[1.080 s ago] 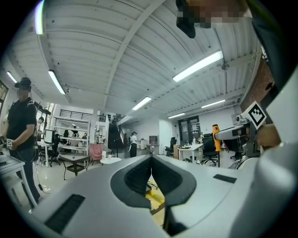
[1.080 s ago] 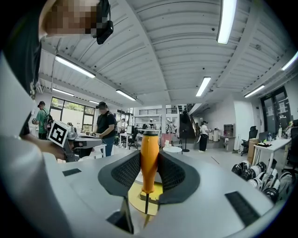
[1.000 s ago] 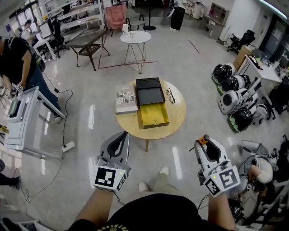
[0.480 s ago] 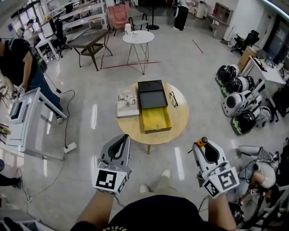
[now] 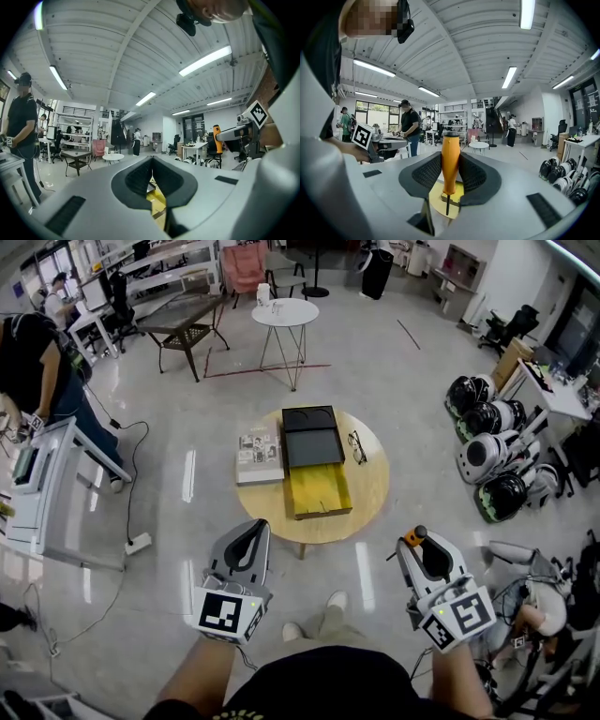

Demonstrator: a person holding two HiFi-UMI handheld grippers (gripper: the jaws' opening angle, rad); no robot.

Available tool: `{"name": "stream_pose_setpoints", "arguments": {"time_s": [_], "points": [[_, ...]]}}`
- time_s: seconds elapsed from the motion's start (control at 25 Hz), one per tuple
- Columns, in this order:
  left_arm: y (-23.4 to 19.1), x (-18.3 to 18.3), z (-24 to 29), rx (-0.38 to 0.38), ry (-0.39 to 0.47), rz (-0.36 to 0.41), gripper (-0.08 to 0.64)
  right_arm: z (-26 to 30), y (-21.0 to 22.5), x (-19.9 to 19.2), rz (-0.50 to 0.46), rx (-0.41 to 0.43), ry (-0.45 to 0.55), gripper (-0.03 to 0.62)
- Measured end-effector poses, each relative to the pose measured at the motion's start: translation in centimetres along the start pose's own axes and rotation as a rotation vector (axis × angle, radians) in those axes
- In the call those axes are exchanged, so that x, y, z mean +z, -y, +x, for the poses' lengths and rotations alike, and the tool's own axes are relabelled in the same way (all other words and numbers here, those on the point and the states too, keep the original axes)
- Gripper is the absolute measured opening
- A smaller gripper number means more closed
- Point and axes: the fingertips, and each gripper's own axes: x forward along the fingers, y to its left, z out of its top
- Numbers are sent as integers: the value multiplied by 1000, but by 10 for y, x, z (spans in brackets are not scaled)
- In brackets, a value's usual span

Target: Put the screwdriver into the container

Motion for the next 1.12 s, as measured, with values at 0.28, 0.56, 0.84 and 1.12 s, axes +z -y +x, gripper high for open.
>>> {"name": "stream_pose_setpoints", "arguments": {"time_s": [0.28,0.56,0.84,1.12], "points": [[-4,-13,21,4,-19,-14,17,21,13,-6,7,26,-19,130],[-13,-8,44,31,-33,-7,17,39,35,-3,27,42,-11,130],[-10,4,77,43,-27,19,17,57,68,5,36,57,16,129],[-8,14,107,73,-18,32,17,75,98,12,36,89,31,130]]}}
